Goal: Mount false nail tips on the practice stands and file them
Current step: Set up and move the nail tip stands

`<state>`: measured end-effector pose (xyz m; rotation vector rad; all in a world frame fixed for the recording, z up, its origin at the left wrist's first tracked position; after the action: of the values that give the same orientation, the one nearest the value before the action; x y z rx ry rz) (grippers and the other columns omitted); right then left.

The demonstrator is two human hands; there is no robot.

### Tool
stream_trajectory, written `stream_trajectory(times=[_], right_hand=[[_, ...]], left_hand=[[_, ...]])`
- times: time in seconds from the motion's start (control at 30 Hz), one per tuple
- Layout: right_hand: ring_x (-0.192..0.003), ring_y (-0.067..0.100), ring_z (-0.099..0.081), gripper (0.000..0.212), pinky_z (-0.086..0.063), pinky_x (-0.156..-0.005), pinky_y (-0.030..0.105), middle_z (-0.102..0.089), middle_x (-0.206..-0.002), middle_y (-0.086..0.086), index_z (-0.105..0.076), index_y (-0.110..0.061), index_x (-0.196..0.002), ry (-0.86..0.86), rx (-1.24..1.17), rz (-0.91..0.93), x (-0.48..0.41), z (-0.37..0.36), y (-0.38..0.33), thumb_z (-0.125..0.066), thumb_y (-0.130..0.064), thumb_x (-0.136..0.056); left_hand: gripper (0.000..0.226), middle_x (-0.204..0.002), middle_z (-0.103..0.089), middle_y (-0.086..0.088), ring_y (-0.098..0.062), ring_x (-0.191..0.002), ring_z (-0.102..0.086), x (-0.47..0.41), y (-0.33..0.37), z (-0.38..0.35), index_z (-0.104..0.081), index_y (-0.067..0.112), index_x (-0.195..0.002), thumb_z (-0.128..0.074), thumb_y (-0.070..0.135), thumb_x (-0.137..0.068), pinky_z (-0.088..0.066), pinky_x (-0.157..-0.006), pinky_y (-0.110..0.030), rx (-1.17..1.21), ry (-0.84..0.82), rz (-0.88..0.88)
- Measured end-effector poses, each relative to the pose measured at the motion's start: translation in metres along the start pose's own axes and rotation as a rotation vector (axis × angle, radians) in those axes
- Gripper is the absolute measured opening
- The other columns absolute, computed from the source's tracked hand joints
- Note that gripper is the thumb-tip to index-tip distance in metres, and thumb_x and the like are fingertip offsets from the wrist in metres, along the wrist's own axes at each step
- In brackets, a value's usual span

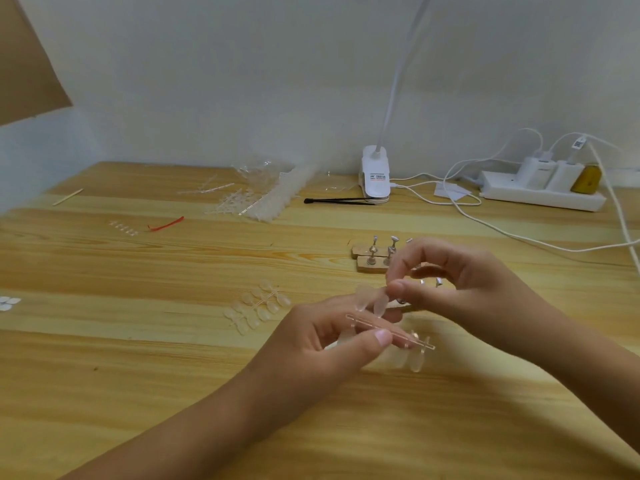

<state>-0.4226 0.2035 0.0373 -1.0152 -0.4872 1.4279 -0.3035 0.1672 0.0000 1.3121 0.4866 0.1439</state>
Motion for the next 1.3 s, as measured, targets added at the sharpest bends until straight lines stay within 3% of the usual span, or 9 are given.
stream_trajectory(times=[0.1, 0.2, 0.3, 0.6, 0.73, 0.87, 1.1, 1.3], right_hand=[[-0.095, 0.013, -0.063, 0.019, -0.05, -0.085, 0.038, -0.066, -0.091, -0.011, -0.072, -0.019, -0.086, 0.092, 0.311, 0.194, 0.003, -0.001, -0.015, -0.066, -0.036, -0.081], [-0.1, 0.014, -0.061, 0.019, -0.047, -0.086, 0.033, -0.065, -0.097, -0.01, -0.074, -0.02, -0.092, 0.136, 0.396, 0.283, 0.007, 0.002, -0.019, -0.068, -0.038, -0.086], [-0.101, 0.015, -0.061, 0.026, -0.046, -0.087, 0.029, -0.065, -0.099, -0.01, -0.075, -0.021, -0.097, 0.125, 0.414, 0.291, 0.006, 0.002, -0.017, -0.068, -0.042, -0.083], [-0.1, 0.008, -0.062, 0.023, -0.046, -0.088, 0.019, -0.067, -0.101, -0.005, -0.075, -0.015, -0.099, 0.09, 0.325, 0.312, 0.004, 0.005, -0.016, -0.073, -0.032, -0.084], [-0.097, 0.013, -0.064, 0.022, -0.052, -0.085, 0.032, -0.068, -0.099, 0.001, -0.074, -0.013, -0.099, 0.156, 0.29, 0.283, 0.004, 0.024, -0.005, -0.069, -0.026, -0.082], [-0.1, 0.018, -0.063, 0.021, -0.051, -0.085, 0.043, -0.067, -0.099, 0.0, -0.076, -0.014, -0.098, 0.147, 0.349, 0.226, 0.004, 0.026, 0.015, -0.07, -0.021, -0.079], [-0.104, 0.016, -0.06, 0.023, -0.048, -0.091, 0.037, -0.066, -0.102, -0.004, -0.076, -0.017, -0.099, 0.103, 0.387, 0.21, 0.004, 0.021, 0.023, -0.068, -0.027, -0.08], [-0.101, 0.016, -0.06, 0.024, -0.045, -0.089, 0.029, -0.066, -0.1, -0.004, -0.076, -0.017, -0.096, 0.051, 0.456, 0.227, 0.003, 0.016, 0.023, -0.066, -0.032, -0.08]], left_hand=[[0.023, -0.11, -0.075, 0.001, -0.007, -0.114, -0.065, -0.003, -0.008, 0.001, -0.078, 0.013, -0.098, -0.06, 0.025, -0.089, -0.047, -0.096, -0.017, 0.208, 0.0, 0.08], [0.026, -0.098, -0.076, -0.004, -0.015, -0.104, -0.07, -0.007, -0.017, 0.003, -0.077, 0.005, -0.097, -0.061, 0.023, -0.086, -0.053, -0.091, -0.025, 0.541, 0.026, 0.17], [0.021, -0.102, -0.075, -0.008, -0.019, -0.103, -0.069, -0.008, -0.019, 0.004, -0.078, 0.009, -0.095, -0.063, 0.023, -0.086, -0.054, -0.091, -0.028, 0.655, 0.044, 0.201], [0.028, -0.106, -0.074, -0.012, -0.024, -0.106, -0.069, -0.009, -0.022, 0.005, -0.077, 0.007, -0.098, -0.066, 0.026, -0.082, -0.056, -0.089, -0.029, 0.664, 0.057, 0.252], [0.037, -0.124, -0.068, -0.016, -0.036, -0.119, -0.061, -0.007, -0.021, -0.002, -0.071, -0.001, -0.104, -0.063, 0.028, -0.083, -0.055, -0.093, -0.03, 0.583, 0.003, 0.288], [0.044, -0.121, -0.069, -0.016, -0.026, -0.108, -0.068, -0.005, -0.021, -0.009, -0.063, -0.011, -0.114, -0.056, 0.023, -0.086, -0.056, -0.088, -0.026, 0.525, -0.036, 0.335], [0.04, -0.116, -0.068, -0.027, -0.023, -0.102, -0.066, -0.003, -0.023, -0.012, -0.067, -0.008, -0.109, -0.057, 0.023, -0.086, -0.055, -0.084, -0.024, 0.522, -0.052, 0.381], [0.034, -0.114, -0.071, -0.019, -0.017, -0.097, -0.067, -0.002, -0.022, -0.016, -0.07, -0.003, -0.106, -0.056, 0.021, -0.088, -0.054, -0.08, -0.022, 0.515, -0.083, 0.395]])
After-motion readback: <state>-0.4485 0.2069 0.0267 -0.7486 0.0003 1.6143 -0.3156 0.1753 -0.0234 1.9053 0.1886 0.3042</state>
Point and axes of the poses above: each hand's wrist, its own x-axis away from the middle knuckle, its own z-axis out of the back of the hand, y = z × x, the point moved 10 cm from there along -x, towards the middle knuckle
